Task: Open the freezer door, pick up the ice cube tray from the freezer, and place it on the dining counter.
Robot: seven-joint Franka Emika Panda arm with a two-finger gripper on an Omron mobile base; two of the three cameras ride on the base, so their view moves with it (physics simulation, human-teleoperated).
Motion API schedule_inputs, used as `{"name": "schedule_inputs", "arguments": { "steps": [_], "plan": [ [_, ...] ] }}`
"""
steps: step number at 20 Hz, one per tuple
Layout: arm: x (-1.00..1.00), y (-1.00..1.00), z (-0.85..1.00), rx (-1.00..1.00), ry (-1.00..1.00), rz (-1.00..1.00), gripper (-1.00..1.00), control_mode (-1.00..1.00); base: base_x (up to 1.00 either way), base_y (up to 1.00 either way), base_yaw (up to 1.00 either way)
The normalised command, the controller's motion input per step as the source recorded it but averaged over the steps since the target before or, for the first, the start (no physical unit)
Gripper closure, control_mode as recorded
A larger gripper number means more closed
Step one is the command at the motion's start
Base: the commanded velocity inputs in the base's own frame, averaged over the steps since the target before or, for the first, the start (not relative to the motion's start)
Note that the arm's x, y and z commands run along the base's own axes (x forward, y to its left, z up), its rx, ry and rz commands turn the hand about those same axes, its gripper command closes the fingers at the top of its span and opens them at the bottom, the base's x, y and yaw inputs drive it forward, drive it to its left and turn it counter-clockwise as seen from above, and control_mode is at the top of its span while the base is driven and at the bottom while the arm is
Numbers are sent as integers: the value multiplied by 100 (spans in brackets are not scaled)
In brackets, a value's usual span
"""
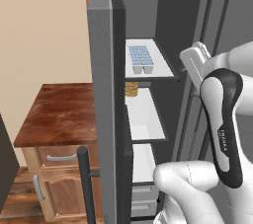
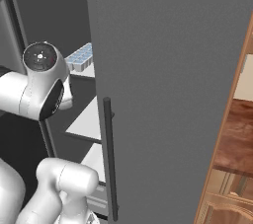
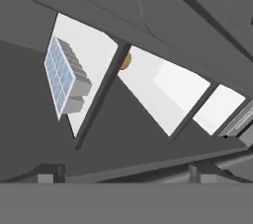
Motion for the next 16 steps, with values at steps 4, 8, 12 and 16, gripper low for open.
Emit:
{"name": "schedule_inputs", "arguments": {
  "steps": [4,8,12,16],
  "plan": [
    [61,22,6,6,0,-7,-100,-100,0,0,0],
    [49,31,0,5,0,-8,-100,-100,0,0,0],
    [55,28,0,5,3,-7,-100,-100,0,0,0],
    [41,9,-22,5,5,-6,-100,-100,0,0,0]
  ]
}}
